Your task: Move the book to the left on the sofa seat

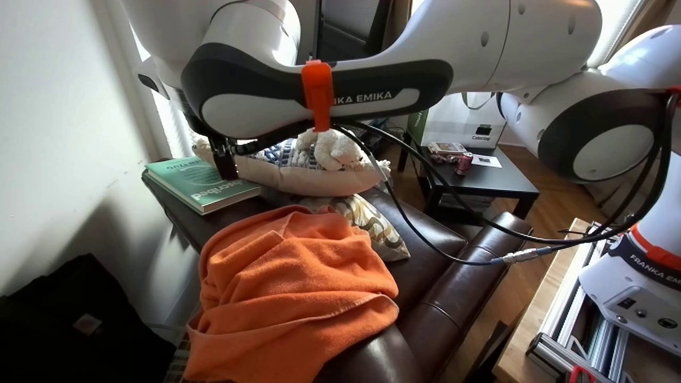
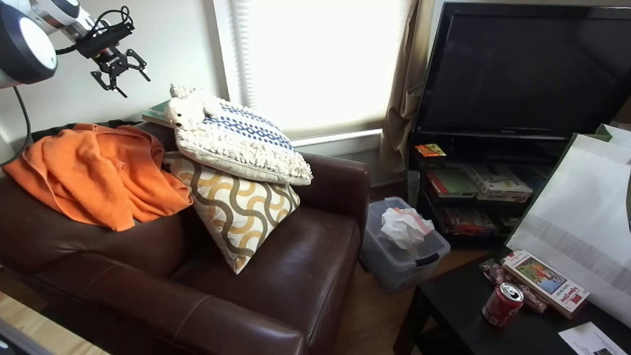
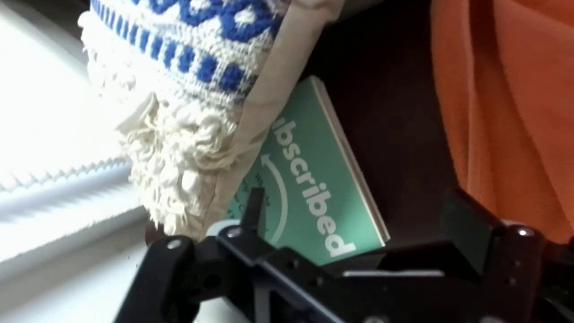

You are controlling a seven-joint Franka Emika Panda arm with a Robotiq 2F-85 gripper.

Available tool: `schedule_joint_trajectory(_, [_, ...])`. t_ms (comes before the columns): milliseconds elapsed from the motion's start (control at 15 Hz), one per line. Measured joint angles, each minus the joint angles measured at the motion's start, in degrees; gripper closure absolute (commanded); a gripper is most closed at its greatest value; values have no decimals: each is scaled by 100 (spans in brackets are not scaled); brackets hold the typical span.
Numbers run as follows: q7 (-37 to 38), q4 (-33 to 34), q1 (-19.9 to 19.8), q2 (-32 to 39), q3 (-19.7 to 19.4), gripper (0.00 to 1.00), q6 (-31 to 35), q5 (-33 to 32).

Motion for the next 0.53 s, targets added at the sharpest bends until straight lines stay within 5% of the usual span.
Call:
schedule_joint_trajectory(133, [-283,-56,-31,12,0,0,290,0])
schedule_joint_trajectory(533, [-88,-39,31,157,-1,0,-187,2])
